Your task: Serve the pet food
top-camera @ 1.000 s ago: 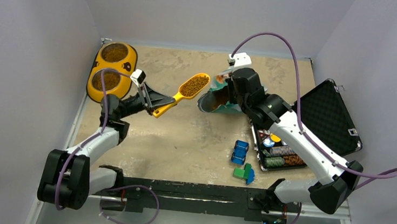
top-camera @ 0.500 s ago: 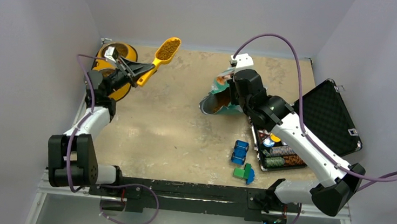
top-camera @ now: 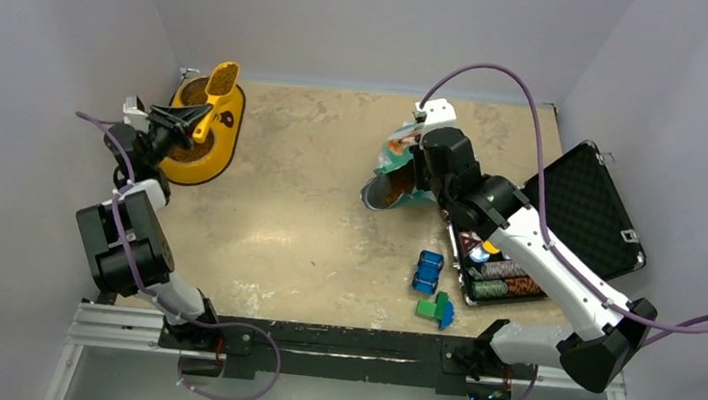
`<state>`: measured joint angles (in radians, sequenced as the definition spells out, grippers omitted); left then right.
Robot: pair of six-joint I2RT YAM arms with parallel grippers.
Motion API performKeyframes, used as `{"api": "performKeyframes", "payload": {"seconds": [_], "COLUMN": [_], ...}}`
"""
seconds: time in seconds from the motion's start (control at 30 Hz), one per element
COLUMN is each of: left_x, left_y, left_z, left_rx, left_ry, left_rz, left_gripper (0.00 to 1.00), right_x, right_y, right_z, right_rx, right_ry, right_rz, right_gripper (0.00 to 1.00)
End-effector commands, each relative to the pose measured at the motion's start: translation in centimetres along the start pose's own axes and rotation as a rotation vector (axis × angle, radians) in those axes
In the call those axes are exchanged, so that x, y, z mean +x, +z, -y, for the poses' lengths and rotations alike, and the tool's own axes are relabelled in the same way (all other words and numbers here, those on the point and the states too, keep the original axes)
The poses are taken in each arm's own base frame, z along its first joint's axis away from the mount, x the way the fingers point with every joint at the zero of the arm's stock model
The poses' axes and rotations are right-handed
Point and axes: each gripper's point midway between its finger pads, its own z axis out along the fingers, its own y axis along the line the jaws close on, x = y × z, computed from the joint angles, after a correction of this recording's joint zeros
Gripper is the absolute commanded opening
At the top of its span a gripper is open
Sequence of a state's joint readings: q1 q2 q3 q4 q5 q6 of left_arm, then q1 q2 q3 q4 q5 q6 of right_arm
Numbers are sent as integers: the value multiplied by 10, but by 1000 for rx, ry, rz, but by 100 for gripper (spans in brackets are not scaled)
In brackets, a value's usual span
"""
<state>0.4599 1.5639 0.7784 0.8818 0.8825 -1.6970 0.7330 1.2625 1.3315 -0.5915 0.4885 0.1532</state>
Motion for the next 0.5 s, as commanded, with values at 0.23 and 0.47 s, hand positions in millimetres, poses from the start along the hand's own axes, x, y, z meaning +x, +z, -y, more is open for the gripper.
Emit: {"api": "performKeyframes", "payload": {"seconds": [0.23, 0.47], "left_x": [-54, -53], "left_y": [-48, -72], "left_z": [-25, -52], "left_rx": [-2, -24], "left_ry": [83, 19], "left_rz": [215, 315], "left_gripper": [0, 0], "right_x": [-48, -48], "right_y": [-24, -24], "right_z": [13, 13], "right_rx": [15, 10], "right_ry": [97, 98], "right_rz": [185, 186], "right_gripper": [0, 0]}}
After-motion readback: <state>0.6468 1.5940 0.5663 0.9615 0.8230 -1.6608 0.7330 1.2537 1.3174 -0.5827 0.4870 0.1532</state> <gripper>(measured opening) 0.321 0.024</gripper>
